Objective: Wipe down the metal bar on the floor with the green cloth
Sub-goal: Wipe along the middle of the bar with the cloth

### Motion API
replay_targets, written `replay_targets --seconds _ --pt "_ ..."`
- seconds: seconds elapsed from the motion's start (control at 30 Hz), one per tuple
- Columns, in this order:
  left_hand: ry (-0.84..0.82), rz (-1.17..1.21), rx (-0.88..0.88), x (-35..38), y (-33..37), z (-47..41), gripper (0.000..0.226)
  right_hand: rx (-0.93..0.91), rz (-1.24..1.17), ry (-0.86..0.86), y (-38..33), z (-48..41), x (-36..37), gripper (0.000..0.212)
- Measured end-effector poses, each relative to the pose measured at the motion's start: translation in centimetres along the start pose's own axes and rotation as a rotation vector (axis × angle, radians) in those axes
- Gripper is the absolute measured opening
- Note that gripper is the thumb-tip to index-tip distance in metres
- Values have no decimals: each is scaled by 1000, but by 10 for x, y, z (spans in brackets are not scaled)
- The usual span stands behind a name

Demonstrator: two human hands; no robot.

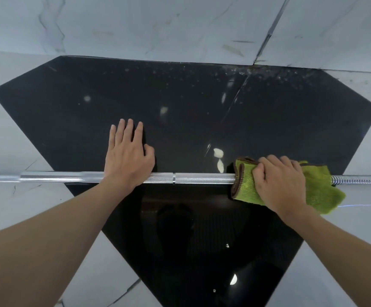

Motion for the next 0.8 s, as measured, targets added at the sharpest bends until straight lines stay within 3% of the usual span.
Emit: replay_targets --seconds 0.17,0.33,0.47,0.63,0.8 --pt "68 79 17 -7 4 -10 59 -16 -72 -25 -46 -3 -11 35" --pt "108 95 28 -10 4 -18 55 -125 -164 -126 -134 -13 -20 36" --pt "122 99 25 -10 3 -26 54 -146 -204 -83 -183 -19 -29 37" --pt "140 133 18 -13 1 -36 52 -234 -210 -36 -166 -29 -23 38" --pt "157 157 13 -15 0 -42 51 -238 -185 -70 -90 -31 -3 39"
Point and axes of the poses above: each hand's wrist, its own z-axis away from the middle knuckle, its own x-axis out of the palm, y = z × x, the point moved 9 cm from there along -z, towards the middle knuckle, and after that the axes turned 9 degrees about z, right-handed, at the moved point
